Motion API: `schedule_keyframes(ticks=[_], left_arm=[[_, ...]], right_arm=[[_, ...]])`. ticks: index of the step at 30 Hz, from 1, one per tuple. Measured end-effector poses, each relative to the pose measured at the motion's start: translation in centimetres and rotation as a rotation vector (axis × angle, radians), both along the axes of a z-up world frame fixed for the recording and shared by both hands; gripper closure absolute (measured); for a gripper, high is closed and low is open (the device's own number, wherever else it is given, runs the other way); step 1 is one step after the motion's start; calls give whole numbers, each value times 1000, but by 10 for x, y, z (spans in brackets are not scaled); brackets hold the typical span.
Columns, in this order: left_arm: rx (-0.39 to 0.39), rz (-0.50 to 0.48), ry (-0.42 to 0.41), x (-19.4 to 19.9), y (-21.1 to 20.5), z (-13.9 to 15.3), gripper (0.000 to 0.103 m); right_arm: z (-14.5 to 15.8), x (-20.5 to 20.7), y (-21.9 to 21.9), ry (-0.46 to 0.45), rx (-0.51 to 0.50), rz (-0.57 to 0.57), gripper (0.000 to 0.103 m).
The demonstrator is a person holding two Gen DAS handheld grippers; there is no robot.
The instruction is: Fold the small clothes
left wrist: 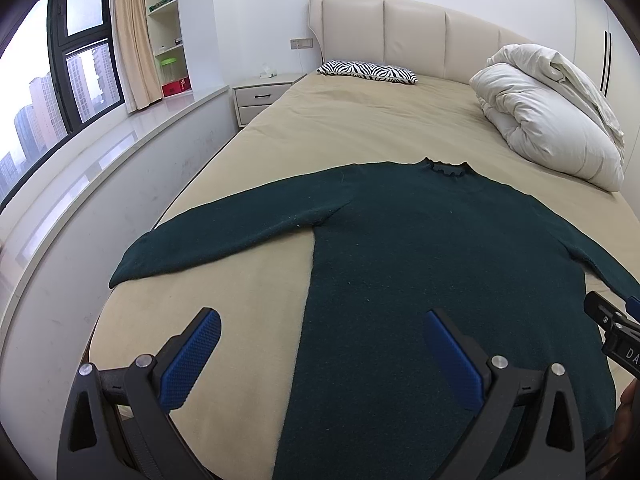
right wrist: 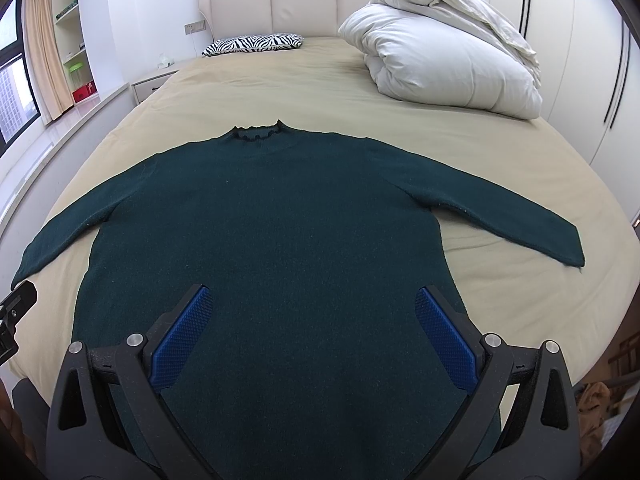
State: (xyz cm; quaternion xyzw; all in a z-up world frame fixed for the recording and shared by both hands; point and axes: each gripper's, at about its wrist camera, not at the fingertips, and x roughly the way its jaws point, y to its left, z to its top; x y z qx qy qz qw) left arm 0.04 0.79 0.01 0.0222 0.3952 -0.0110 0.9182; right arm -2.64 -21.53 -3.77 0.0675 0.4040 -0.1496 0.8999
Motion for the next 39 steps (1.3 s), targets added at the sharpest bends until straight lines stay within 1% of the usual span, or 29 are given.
schedule_keyframes(ticks=[39], left_arm=[[2,7,0,0,3,-2,0]], right_arm=[[-2,-1,2,5,0,1,0]])
